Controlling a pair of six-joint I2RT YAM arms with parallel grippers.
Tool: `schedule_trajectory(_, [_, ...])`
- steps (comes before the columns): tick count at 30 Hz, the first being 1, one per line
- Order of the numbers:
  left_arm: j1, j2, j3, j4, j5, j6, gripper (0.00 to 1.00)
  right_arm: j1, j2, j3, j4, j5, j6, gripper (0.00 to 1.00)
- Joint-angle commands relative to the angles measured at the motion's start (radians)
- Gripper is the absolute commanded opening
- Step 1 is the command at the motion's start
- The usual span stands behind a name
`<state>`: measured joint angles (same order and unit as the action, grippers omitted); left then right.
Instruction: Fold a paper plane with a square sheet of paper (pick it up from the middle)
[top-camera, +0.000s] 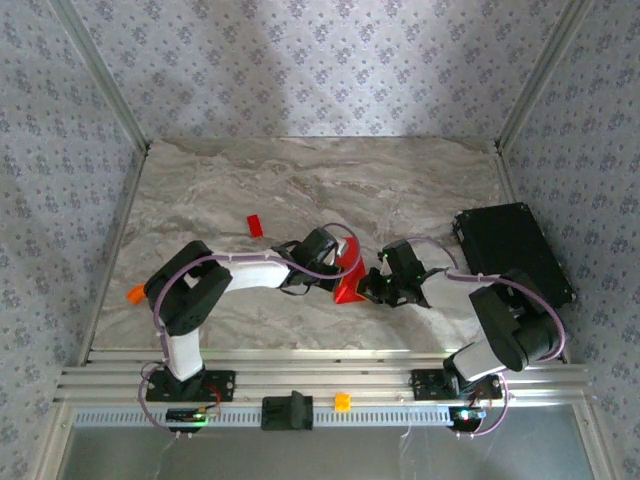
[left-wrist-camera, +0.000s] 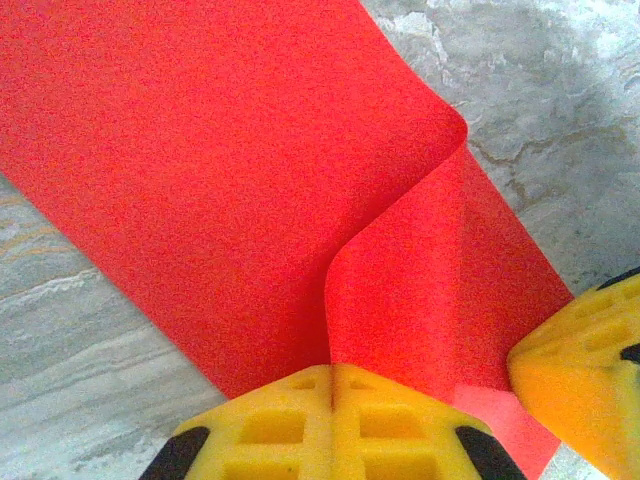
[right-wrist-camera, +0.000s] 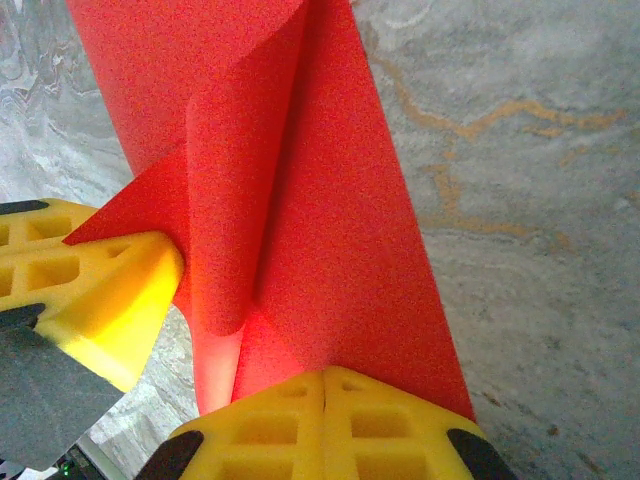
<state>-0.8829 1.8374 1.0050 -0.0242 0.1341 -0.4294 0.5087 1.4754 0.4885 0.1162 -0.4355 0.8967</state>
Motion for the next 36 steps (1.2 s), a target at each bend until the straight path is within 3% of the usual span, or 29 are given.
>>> schedule_trajectory(1, [0.009, 0.003, 0.031, 0.013, 0.003, 0.012, 0.05, -0.007, 0.029, -0.034, -0.084, 0.040, -0.022, 0.06])
schedule_trajectory(17, [0.009, 0.037, 0.013, 0.001, 0.006, 0.007, 0.04, -0.009, 0.029, -0.030, -0.078, 0.033, -0.021, 0.07])
schedule_trajectory(27, [0.008, 0.038, 0.007, -0.002, 0.016, -0.002, 0.04, -0.049, -0.055, 0.003, 0.061, -0.002, 0.068, 0.06])
schedule_trajectory(36, [0.007, 0.045, 0.020, -0.014, 0.033, -0.014, 0.04, -0.042, 0.044, 0.121, 0.064, -0.025, 0.090, 0.02])
